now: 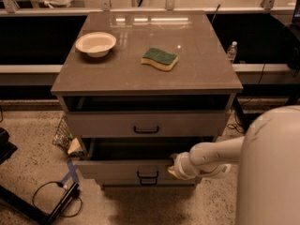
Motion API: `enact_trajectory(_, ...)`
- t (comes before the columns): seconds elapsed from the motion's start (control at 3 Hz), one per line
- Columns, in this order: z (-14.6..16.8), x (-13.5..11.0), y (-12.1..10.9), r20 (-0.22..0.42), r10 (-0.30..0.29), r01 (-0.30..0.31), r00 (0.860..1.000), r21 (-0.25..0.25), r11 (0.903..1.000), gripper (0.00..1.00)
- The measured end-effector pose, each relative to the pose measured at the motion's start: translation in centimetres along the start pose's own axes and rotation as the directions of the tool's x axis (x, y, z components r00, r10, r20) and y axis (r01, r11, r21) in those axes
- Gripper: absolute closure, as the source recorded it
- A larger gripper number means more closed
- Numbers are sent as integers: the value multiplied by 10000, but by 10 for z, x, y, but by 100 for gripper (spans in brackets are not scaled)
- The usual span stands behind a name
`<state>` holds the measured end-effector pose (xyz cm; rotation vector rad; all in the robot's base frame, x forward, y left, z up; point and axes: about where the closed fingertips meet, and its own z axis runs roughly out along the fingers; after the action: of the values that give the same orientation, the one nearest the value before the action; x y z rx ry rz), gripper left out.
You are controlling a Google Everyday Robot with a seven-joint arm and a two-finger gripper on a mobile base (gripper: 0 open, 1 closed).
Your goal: Open middle drawer
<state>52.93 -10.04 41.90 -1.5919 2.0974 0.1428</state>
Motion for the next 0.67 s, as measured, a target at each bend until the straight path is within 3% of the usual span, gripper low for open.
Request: enact_trajectory(0.67,-7,-3,0,17,-22,22,10000,-13,10000,100)
